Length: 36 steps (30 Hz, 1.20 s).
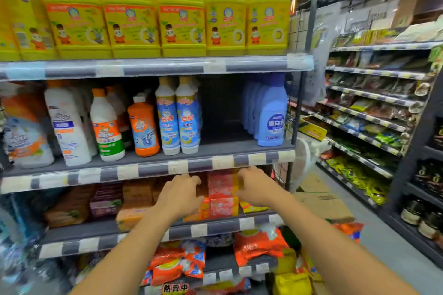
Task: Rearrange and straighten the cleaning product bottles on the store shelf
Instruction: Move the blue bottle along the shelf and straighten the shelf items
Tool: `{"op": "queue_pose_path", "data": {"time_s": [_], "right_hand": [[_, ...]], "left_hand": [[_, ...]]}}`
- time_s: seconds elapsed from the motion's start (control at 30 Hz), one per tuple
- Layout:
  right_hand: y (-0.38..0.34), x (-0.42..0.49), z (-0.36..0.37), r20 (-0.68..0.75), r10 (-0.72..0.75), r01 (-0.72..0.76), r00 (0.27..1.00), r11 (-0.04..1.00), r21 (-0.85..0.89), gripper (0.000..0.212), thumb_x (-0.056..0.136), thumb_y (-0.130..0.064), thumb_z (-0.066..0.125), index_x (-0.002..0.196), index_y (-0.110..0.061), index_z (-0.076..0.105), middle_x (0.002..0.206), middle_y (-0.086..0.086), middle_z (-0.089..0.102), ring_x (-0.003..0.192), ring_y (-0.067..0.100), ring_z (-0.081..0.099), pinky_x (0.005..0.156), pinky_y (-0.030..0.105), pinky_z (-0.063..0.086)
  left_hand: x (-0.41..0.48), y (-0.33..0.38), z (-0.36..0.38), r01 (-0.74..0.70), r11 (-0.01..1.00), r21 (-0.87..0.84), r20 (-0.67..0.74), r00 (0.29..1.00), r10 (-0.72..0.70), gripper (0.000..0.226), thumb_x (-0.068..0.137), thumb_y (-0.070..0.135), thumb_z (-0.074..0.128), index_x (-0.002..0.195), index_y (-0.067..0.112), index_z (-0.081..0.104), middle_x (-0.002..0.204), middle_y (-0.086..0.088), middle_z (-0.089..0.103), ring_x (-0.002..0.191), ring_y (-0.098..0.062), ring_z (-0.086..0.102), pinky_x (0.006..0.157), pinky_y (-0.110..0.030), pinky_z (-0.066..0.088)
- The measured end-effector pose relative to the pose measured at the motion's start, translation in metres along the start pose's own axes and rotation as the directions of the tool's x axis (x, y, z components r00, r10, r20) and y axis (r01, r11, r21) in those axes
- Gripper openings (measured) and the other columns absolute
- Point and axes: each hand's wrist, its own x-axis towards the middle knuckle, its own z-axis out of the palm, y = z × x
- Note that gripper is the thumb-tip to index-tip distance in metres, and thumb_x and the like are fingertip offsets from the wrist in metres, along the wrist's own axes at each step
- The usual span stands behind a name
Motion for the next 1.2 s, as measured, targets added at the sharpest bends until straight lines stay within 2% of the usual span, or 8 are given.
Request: {"op": "queue_pose_path", "data": {"time_s": [0.17, 0.33, 0.47, 0.6, 0.8, 0.97, 1.1, 1.2], "right_hand": [[0.066, -0.021, -0.029, -0.026, 0.086, -0.087, 0.996, 0.996, -0.006, 0.038, 0.079, -0.041, 0.064, 0.104, -0.014, 0.053, 0.105, 0.010, 0.050, 0.101, 0.031, 0.052, 0.077, 0.038, 0.046], [0.104, -0.018, -0.051, -0.113, 0.153, -0.142, 0.982, 0.985, 0.097, 0.051, 0.080, -0.034, 0.064, 0.125, -0.013, 0.052, 0.120, 0.013, 0.052, 0.110, 0.030, 0.052, 0.087, 0.037, 0.047], [0.133, -0.005, -0.060, -0.142, 0.199, -0.174, 0.970, 0.969, 0.174, 0.055, 0.081, -0.034, 0.065, 0.128, -0.010, 0.051, 0.126, 0.015, 0.052, 0.106, 0.029, 0.054, 0.080, 0.032, 0.044], [0.154, 0.029, -0.068, -0.212, 0.248, -0.159, 0.945, 0.917, 0.366, 0.065, 0.077, -0.040, 0.069, 0.134, -0.015, 0.048, 0.129, 0.009, 0.058, 0.103, 0.023, 0.059, 0.074, 0.027, 0.043], [0.173, 0.094, -0.067, -0.209, 0.341, -0.135, 0.916, 0.755, 0.641, 0.095, 0.073, -0.043, 0.076, 0.147, -0.013, 0.025, 0.142, 0.006, 0.049, 0.123, 0.023, 0.052, 0.091, 0.035, 0.048], [0.182, 0.131, -0.061, -0.194, 0.255, -0.023, 0.947, 0.657, 0.754, 0.064, 0.071, -0.018, 0.081, 0.122, -0.026, 0.043, 0.107, -0.008, 0.060, 0.084, -0.007, 0.055, 0.055, 0.006, 0.042], [0.188, 0.143, -0.057, -0.186, 0.151, 0.052, 0.971, 0.626, 0.778, 0.060, 0.073, -0.011, 0.079, 0.115, -0.033, 0.041, 0.100, -0.018, 0.059, 0.086, -0.010, 0.055, 0.054, 0.001, 0.042], [0.191, 0.148, -0.049, -0.231, 0.148, 0.096, 0.962, 0.606, 0.789, 0.057, 0.075, -0.014, 0.078, 0.111, -0.039, 0.043, 0.100, -0.024, 0.057, 0.085, -0.015, 0.057, 0.057, 0.001, 0.043]], "left_hand": [[0.016, 0.071, -0.004, -0.047, 0.999, -0.024, 0.019, 0.999, 0.048, 0.052, 0.082, 0.044, 0.059, 0.128, 0.021, 0.055, 0.127, -0.007, 0.057, 0.116, -0.027, 0.054, 0.094, -0.042, 0.047], [0.041, 0.112, -0.013, -0.061, 0.997, -0.037, 0.002, 0.998, 0.061, 0.045, 0.082, 0.039, 0.058, 0.122, 0.020, 0.059, 0.124, -0.007, 0.058, 0.113, -0.028, 0.055, 0.092, -0.042, 0.048], [0.074, 0.135, -0.014, -0.054, 0.985, -0.164, -0.039, 0.998, 0.048, 0.046, 0.079, 0.040, 0.062, 0.122, 0.021, 0.059, 0.123, -0.007, 0.060, 0.112, -0.025, 0.056, 0.089, -0.036, 0.049], [0.119, 0.151, -0.010, 0.016, 0.821, -0.571, -0.054, 0.997, -0.057, 0.061, 0.081, 0.034, 0.069, 0.136, 0.020, 0.048, 0.138, -0.006, 0.054, 0.124, -0.021, 0.052, 0.092, -0.028, 0.041], [0.184, 0.168, 0.000, 0.031, 0.663, -0.748, -0.106, 0.980, -0.166, 0.079, 0.077, 0.023, 0.075, 0.144, 0.018, 0.034, 0.143, -0.006, 0.048, 0.106, -0.008, 0.046, 0.076, -0.019, 0.040], [0.221, 0.176, 0.014, 0.038, 0.594, -0.804, -0.091, 0.978, -0.186, 0.075, 0.079, 0.016, 0.075, 0.141, 0.015, 0.033, 0.136, -0.007, 0.054, 0.101, -0.010, 0.049, 0.074, -0.023, 0.043], [0.237, 0.179, 0.026, 0.002, 0.538, -0.843, -0.099, 0.982, -0.158, 0.059, 0.079, 0.014, 0.071, 0.131, 0.022, 0.044, 0.124, -0.004, 0.061, 0.101, -0.015, 0.059, 0.081, -0.031, 0.052], [0.245, 0.182, 0.034, -0.026, 0.501, -0.865, -0.118, 0.981, -0.153, 0.052, 0.082, 0.013, 0.065, 0.129, 0.024, 0.044, 0.119, 0.000, 0.060, 0.100, -0.012, 0.058, 0.079, -0.027, 0.050]]}}
